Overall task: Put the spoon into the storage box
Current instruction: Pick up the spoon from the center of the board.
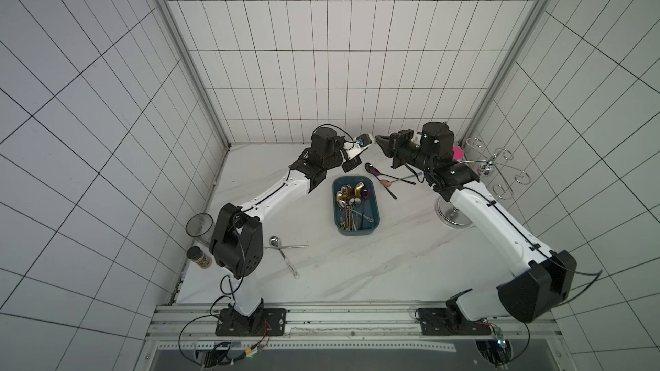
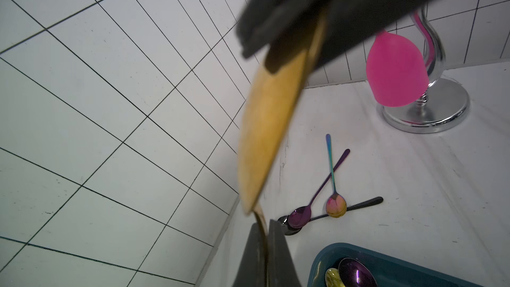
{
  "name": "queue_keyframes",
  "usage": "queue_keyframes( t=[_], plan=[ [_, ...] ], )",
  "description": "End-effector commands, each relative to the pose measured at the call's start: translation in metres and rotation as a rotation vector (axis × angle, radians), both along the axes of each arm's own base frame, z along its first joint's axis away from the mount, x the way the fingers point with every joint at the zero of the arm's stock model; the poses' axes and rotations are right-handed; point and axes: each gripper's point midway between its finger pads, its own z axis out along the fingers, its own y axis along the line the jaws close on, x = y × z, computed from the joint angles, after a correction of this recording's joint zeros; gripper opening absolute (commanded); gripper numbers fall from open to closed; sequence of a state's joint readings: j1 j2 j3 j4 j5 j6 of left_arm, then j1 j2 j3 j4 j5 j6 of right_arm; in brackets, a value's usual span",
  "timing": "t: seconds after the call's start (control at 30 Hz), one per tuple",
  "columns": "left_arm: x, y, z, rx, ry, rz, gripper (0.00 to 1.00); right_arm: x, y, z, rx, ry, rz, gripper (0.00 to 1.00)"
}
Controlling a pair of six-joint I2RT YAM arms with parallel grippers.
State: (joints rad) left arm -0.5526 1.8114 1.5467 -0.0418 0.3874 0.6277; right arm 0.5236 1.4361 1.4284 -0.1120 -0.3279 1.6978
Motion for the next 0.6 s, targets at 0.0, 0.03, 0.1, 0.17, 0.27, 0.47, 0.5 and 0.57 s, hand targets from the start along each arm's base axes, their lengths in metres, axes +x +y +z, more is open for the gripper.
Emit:
queue_keyframes(
  t=[0.0,0.03,0.1,0.17,0.27,0.47,0.5,0.57],
  plan=[
    [-0.002,-0.002,0.016,-0.052,0.019,0.007,0.0,-0.008,-0.003,0.015,0.01,-0.056,0.004,0.0],
    [-0.003,-0.001,0.019,-0.062,0.033,0.007,0.0,-0.007,-0.004,0.018,0.001,-0.074,0.004,0.0],
    [-0.007,-0.001,0.021,-0.08,0.063,0.005,0.0,-0.007,-0.005,0.026,-0.031,-0.116,0.025,0.09],
    [-0.009,0.0,0.025,-0.11,0.103,0.016,0.0,-0.009,-0.007,0.032,-0.06,-0.154,0.041,0.19],
    [-0.016,0.002,0.028,-0.158,0.195,0.023,0.0,-0.011,-0.019,0.035,-0.104,-0.195,0.028,0.28],
    [-0.035,0.006,0.029,-0.28,0.435,0.047,0.0,-0.02,-0.044,0.034,-0.246,-0.279,0.042,0.39],
    [-0.04,0.006,0.027,-0.306,0.492,0.051,0.0,-0.022,-0.049,0.033,-0.282,-0.294,0.041,0.42],
    [-0.047,0.007,0.021,-0.349,0.597,0.059,0.0,-0.026,-0.061,0.03,-0.365,-0.327,0.039,0.46]
  ],
)
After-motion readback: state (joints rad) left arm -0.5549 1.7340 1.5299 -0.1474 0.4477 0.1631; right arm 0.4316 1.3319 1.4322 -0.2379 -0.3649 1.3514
